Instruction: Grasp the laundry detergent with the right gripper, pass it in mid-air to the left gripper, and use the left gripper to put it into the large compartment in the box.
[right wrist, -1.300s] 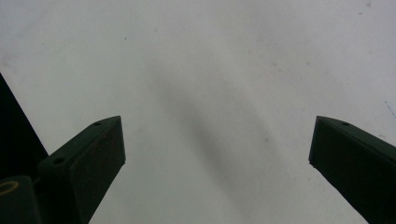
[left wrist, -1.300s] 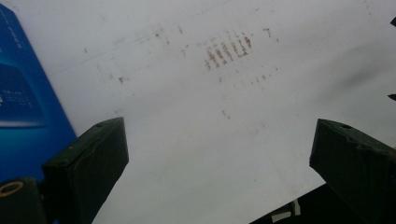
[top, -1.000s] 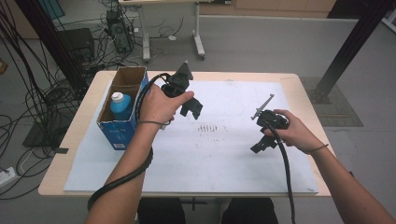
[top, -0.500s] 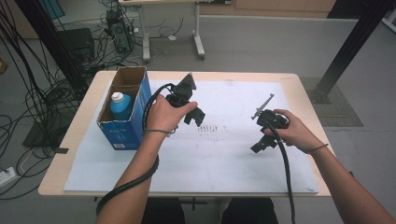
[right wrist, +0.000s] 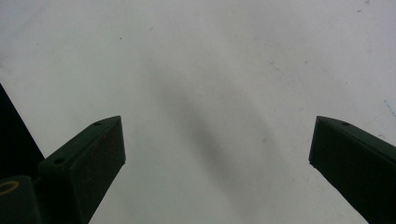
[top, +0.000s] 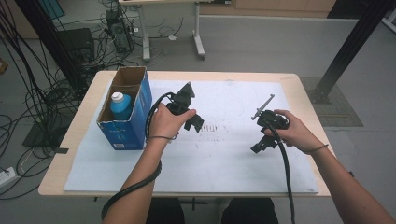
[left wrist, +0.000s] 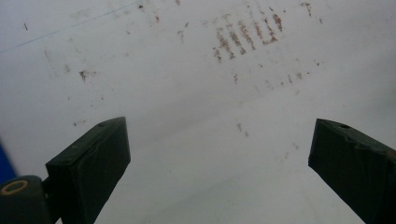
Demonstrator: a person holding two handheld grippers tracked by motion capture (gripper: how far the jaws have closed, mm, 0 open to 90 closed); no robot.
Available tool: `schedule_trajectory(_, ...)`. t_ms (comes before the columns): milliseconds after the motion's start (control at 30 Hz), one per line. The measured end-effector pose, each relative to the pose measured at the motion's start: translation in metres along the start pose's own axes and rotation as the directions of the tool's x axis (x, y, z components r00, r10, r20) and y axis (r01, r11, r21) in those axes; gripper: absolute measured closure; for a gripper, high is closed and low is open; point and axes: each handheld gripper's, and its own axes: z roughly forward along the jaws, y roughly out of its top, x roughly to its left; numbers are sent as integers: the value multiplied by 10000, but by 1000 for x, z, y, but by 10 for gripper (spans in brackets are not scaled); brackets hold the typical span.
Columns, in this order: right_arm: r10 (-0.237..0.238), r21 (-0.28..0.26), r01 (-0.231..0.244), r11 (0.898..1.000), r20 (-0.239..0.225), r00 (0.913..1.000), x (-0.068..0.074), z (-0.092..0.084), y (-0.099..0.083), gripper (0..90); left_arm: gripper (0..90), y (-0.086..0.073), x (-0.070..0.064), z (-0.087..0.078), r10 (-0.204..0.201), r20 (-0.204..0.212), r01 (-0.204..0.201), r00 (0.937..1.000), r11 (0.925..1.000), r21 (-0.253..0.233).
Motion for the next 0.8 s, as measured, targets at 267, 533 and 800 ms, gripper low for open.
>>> schedule_trajectory(267,0,15,0,10000,12,10000,0,0,0,37,59,-2,2,2,-96,83,96,9999,10000,-8)
schedule_trajectory(533,5,3,-5,10000,-7,10000,0,0,0,37,60,-1,-1,0,-37,92,37,10000,10000,-27)
schedule_trajectory(800,-23,6,23,10000,34,10000,1,-2,0,37,59,-1,0,-2,-109,113,109,9999,9999,-45)
